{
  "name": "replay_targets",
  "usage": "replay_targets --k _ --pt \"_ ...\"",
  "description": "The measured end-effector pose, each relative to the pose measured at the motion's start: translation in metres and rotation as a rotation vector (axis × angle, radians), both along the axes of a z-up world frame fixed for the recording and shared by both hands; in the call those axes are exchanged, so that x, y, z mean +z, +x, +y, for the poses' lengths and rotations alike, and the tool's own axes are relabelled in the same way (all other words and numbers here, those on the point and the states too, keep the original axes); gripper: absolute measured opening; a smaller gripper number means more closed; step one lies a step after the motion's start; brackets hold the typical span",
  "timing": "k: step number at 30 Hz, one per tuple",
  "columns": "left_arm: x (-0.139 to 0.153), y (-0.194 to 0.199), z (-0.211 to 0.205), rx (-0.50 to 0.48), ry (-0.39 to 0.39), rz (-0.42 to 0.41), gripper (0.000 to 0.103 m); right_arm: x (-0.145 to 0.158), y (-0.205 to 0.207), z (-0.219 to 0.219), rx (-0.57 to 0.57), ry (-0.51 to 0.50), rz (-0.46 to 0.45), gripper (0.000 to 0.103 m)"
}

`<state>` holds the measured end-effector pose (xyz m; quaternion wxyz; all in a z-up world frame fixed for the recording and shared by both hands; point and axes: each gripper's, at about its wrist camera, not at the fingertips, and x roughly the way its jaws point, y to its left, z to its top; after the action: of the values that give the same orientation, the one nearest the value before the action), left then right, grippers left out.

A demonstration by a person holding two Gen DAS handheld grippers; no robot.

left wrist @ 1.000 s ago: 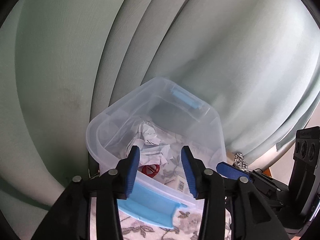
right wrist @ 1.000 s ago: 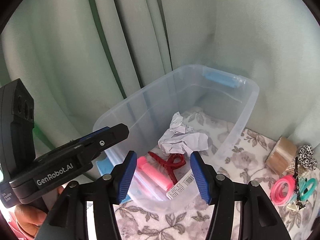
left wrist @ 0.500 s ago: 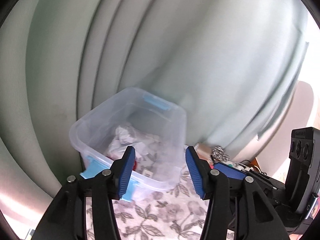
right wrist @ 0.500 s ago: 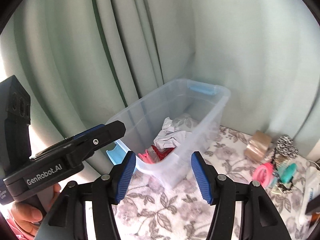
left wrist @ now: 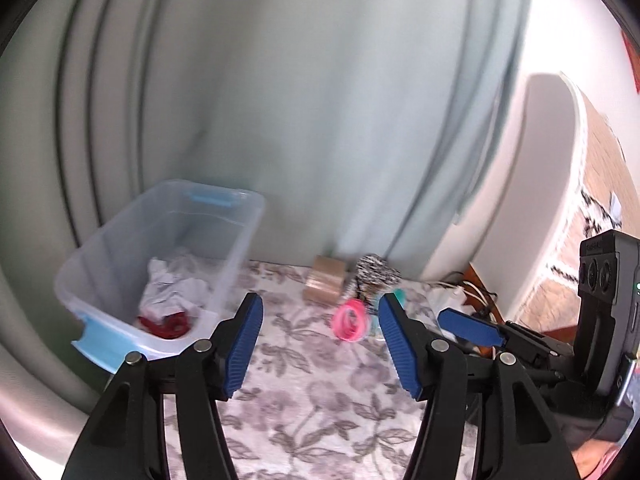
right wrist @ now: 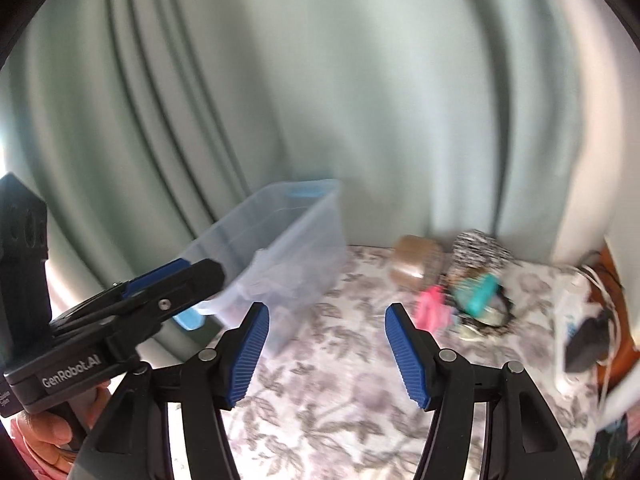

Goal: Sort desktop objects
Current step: 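Move both open grippers back toward the bangles and black headband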

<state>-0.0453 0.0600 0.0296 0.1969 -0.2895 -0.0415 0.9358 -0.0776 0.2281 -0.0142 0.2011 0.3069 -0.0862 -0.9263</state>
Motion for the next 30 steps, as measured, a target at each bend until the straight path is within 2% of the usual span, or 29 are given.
replay_targets --k 4,7,10,15,21,30 --pt "0.000 0.001 0.023 -0.033 -0.027 0.013 0.062 -0.001 0.003 0.037 -0.068 -0.029 -0.002 0.065" --pt "-0.003 0.002 0.035 -0.046 -0.049 0.013 0.066 -0.004 0.002 0.063 -0.116 -0.052 -0.007 0.065" --pt "-0.012 -0.001 0.045 -0.052 -0.070 -0.006 0.066 -0.009 0.000 0.083 -0.149 -0.077 -0.023 0.065" --pt "-0.032 -0.010 0.060 -0.062 -0.093 -0.052 0.066 -0.027 -0.007 0.099 -0.176 -0.092 -0.063 0.065" --pt "-0.070 -0.024 0.077 -0.089 -0.103 -0.130 0.066 -0.048 -0.016 0.118 -0.209 -0.109 -0.110 0.065" --pt "-0.119 -0.051 0.097 -0.114 -0.133 -0.221 0.066 -0.083 -0.044 0.111 -0.163 -0.079 -0.182 0.065"
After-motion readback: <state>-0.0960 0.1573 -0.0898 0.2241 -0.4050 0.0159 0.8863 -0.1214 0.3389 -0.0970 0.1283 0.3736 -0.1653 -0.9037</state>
